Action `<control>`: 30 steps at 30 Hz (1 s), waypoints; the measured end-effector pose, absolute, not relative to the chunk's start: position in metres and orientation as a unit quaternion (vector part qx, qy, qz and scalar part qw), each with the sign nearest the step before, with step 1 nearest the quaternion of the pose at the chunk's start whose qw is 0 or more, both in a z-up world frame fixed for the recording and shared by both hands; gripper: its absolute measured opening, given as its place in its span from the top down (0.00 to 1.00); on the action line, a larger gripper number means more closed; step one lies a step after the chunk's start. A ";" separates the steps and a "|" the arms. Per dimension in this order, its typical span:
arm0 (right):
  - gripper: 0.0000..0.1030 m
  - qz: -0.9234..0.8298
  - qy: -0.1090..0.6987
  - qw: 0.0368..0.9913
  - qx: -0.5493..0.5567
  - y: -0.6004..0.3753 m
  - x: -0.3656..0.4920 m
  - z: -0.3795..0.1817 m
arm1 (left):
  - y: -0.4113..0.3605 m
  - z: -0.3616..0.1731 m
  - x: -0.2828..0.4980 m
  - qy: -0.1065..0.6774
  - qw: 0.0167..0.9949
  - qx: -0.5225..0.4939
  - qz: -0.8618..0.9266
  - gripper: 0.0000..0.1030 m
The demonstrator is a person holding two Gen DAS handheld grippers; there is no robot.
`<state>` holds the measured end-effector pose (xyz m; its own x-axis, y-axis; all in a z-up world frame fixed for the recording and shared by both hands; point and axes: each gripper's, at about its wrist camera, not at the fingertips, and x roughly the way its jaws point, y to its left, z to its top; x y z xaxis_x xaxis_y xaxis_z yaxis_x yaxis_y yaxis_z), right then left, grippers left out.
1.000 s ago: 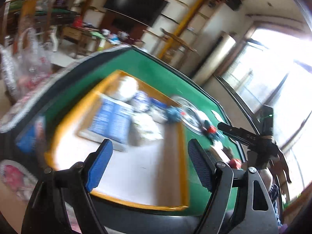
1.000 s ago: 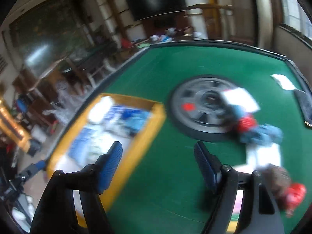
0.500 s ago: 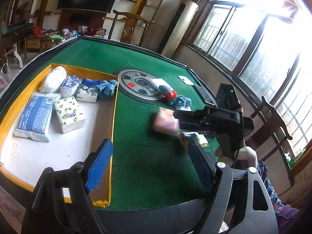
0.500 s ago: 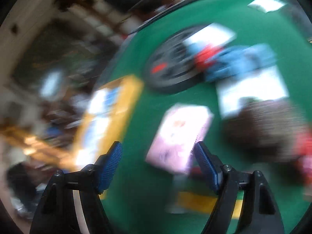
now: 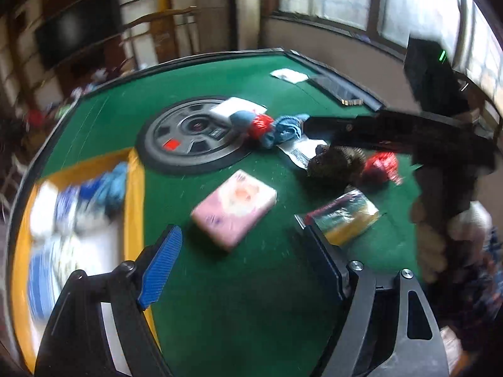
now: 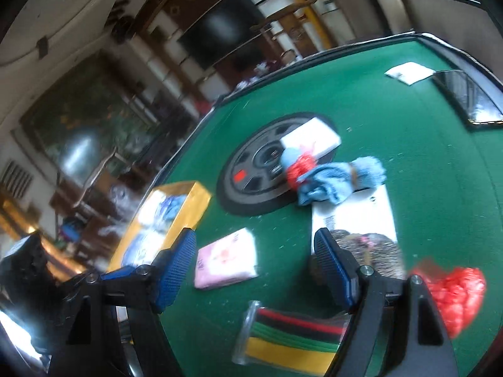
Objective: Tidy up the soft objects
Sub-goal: 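Reach the left tool to the pink tissue pack and grasp it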
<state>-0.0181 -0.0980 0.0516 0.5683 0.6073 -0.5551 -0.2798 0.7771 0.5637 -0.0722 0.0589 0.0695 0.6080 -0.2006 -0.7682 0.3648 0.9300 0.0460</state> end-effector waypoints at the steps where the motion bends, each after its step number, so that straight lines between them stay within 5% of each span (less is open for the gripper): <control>1: 0.29 0.253 0.384 0.862 0.214 -0.100 -0.019 0.052 | 0.049 0.061 -0.059 0.421 0.883 0.130 -0.163 0.23; 13: 0.29 0.231 0.381 0.857 0.258 -0.127 -0.012 0.048 | 0.035 0.016 -0.010 0.472 0.854 0.149 -0.158 0.23; 15: 0.29 0.228 0.379 0.858 0.260 -0.128 -0.011 0.048 | 0.031 0.018 -0.014 0.472 0.854 0.141 -0.165 0.44; 17: 0.29 0.229 0.379 0.858 0.260 -0.128 -0.011 0.048 | 0.030 0.024 -0.024 0.470 0.856 0.123 -0.177 0.47; 30: 0.29 0.206 0.385 0.864 0.252 -0.133 -0.003 0.039 | 0.102 0.080 -0.114 0.383 0.908 -0.009 -0.172 0.47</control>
